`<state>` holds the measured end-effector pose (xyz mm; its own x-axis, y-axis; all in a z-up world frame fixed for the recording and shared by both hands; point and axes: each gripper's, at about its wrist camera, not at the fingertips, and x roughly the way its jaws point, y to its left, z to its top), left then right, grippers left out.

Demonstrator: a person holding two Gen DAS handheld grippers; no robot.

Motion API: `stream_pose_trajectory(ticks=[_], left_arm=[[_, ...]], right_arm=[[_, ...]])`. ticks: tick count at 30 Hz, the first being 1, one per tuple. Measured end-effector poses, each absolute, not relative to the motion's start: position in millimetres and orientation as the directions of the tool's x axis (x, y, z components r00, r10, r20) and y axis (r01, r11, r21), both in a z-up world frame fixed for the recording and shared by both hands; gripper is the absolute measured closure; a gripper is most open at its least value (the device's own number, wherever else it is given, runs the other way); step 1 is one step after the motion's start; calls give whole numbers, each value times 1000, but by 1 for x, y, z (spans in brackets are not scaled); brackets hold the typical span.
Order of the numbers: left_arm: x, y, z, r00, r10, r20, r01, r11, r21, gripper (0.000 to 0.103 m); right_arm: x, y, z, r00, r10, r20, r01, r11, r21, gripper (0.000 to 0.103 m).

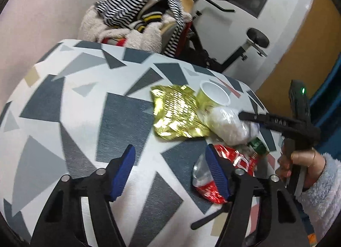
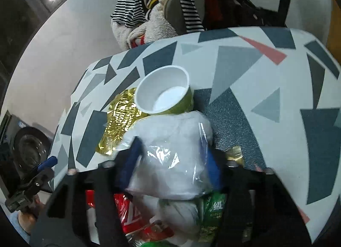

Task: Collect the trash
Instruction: 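Grasp the crushed red cola can with left tool while right tool grasps plastic bag, then carry the can and bag to the brown bin and release both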

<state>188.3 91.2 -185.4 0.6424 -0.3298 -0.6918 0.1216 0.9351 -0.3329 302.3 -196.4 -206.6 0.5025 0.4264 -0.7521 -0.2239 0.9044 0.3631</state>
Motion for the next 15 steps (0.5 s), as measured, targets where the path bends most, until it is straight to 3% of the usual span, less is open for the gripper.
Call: stream_pose_trajectory(ticks=[6, 10, 15], left_arm=[[185, 50, -195, 586, -389, -711, 235, 921, -310, 40], [189, 25, -208, 557, -382, -737, 272, 923, -273, 40], [203, 13, -228, 524, -371, -767, 251, 928, -277, 40]], right_arm=[[279, -204, -170, 600, 454, -658, -288, 891, 352, 60], [253, -213, -144, 700, 369, -611, -290, 929, 230, 60], [230, -231, -137, 736, 329, -591, -267, 944, 193, 60]])
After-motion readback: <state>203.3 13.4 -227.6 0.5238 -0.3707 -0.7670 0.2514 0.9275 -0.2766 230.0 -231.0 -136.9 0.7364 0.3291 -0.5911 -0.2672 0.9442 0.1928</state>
